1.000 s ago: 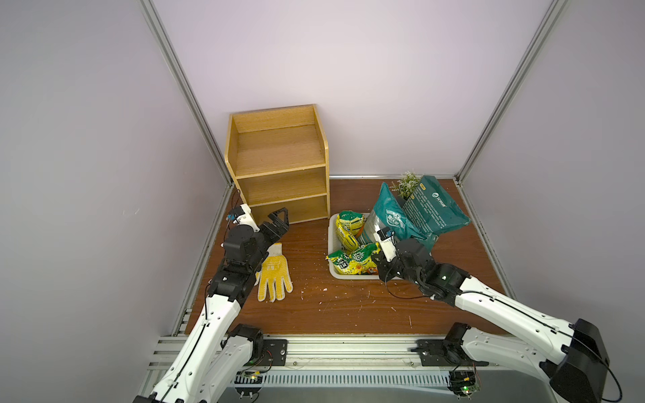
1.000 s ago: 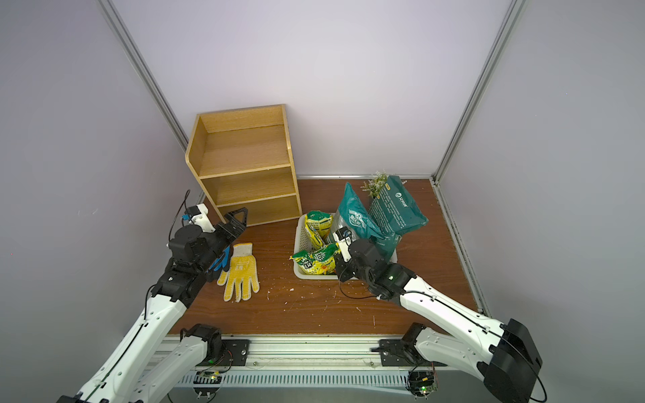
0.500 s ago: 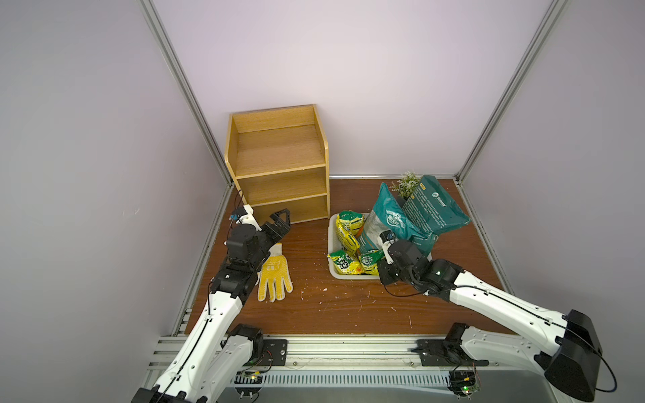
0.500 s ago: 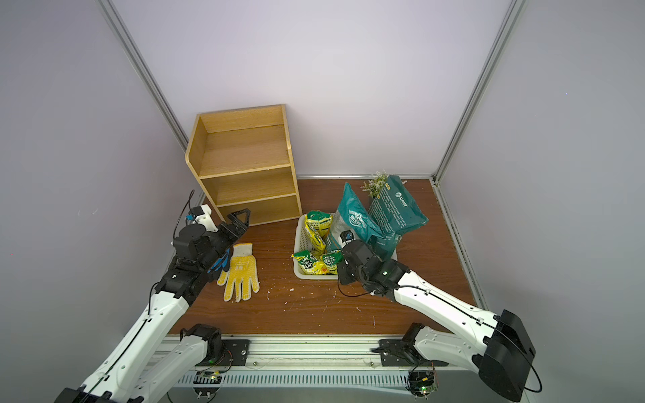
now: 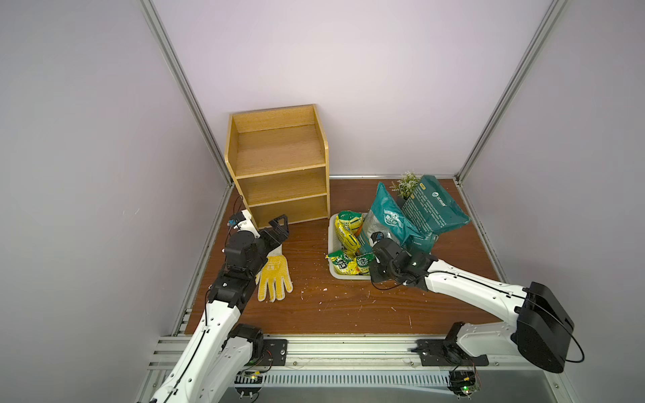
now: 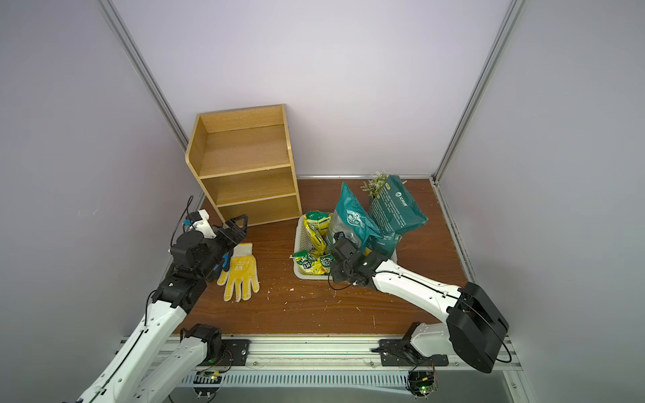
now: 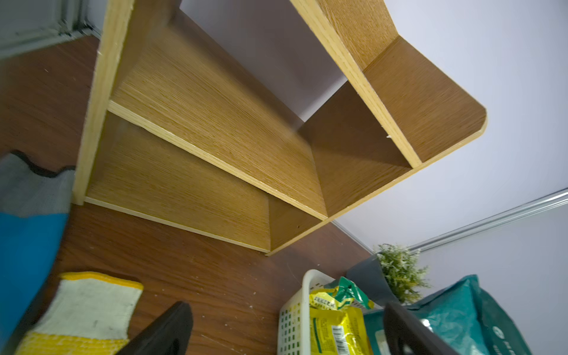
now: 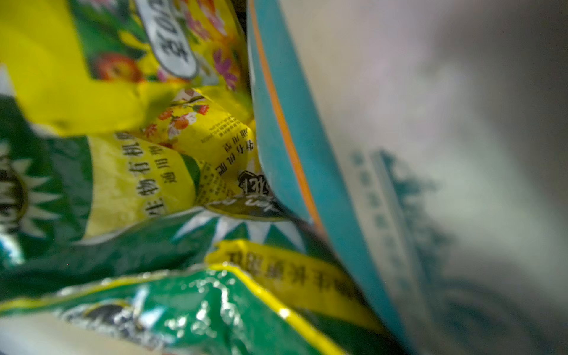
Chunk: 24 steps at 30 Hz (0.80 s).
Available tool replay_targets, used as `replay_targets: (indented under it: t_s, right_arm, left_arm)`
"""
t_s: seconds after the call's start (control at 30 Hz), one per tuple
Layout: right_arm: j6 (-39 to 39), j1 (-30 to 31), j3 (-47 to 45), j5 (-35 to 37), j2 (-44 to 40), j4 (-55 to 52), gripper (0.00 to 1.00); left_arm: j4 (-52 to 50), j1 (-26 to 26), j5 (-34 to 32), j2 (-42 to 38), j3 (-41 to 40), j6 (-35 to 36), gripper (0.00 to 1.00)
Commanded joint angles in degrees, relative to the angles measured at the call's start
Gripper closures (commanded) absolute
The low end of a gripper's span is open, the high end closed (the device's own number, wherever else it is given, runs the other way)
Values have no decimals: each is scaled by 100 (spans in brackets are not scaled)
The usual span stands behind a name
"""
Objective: Take down the fertilizer bag from the shelf
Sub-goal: Place the fertilizer bag in the storage box, then reset both arms
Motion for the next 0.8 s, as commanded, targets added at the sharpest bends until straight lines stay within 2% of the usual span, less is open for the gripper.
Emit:
replay_targets:
  t_s: [0.0,0.1,0.17,0.2,0.4,0.57,0.77]
  right_arm:
    - [-380,-52,-99,357,-201,-158,50]
    - [-736,-65,138,912,-899,250,22]
    - [-1056,-164,227,1125,-1312,602,10]
    - [-1221,-287,261,1169,-1484,772,8]
    - [-1838,-1470,717,1121,-1740,959,7]
    - [-1917,-2529,1081,1504,-1789,438,6]
    - [-2074,-4007,1198,1495,-2230,698,3]
  left_arm:
    - [31,-20,-1051,-98,-139,1325,0]
    - [754,-20,-1716,-128,-557,2389,0]
    - [1136,9,-1968,-76,-781,2804,0]
    - [1227,46,-1991,-7,-823,2959,0]
    - [1635,483,-1257,396,-988,3489,0]
    - [1835,534,-1324,507,-1148,3922,0]
    - [1926,542,-1332,677,-1362,3907,0]
